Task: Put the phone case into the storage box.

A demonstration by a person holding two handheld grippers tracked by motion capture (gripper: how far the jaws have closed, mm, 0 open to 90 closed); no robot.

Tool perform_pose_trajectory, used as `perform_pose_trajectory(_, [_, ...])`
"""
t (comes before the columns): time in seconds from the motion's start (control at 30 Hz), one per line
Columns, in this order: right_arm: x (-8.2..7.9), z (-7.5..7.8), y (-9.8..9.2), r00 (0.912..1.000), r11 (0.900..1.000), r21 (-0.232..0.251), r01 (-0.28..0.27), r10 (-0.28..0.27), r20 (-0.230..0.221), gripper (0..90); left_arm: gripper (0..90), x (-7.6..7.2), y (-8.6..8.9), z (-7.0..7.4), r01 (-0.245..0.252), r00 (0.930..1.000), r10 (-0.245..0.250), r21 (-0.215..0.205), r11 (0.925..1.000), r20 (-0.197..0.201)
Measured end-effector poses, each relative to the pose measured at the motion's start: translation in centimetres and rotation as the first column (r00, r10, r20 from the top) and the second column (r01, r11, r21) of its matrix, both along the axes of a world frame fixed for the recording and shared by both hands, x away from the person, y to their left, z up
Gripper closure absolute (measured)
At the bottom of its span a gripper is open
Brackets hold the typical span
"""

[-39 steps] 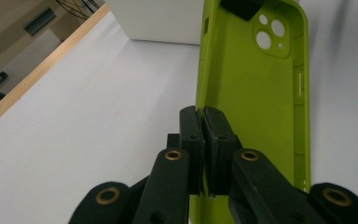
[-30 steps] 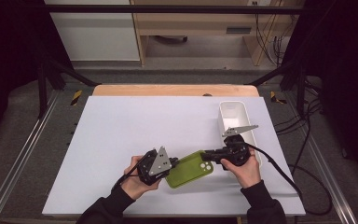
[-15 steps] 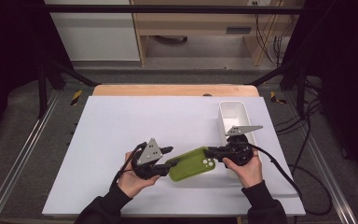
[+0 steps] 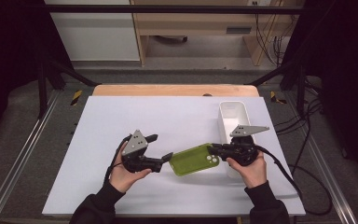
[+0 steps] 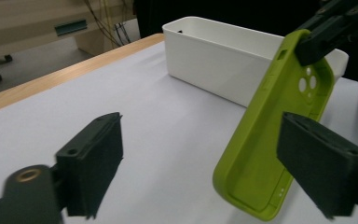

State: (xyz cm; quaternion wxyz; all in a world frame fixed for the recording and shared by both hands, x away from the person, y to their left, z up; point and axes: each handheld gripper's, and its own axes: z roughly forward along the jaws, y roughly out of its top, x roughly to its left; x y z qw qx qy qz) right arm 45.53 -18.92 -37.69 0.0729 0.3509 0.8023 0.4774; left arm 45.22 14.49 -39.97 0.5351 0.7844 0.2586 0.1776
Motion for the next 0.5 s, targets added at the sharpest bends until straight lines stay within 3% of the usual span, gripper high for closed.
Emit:
perform_pose_trajectory(0.13, [-0.2,0.3,-0.1,0.9996,1.000,-0.011,0.001,-0.001,0.027,79.5,6.9,0.4,1.1,0.1,-0.049,0.9987,0.049,-0.016,0.9987,-0.017])
perform_pose_trajectory(0.5, [-0.8,1.7,-0.4,0.9957,0.999,-0.048,0.008,-0.004,0.093,79.5,4.1,0.6,3.7,-0.1,-0.079,0.9960,0.076,-0.066,0.9947,-0.046])
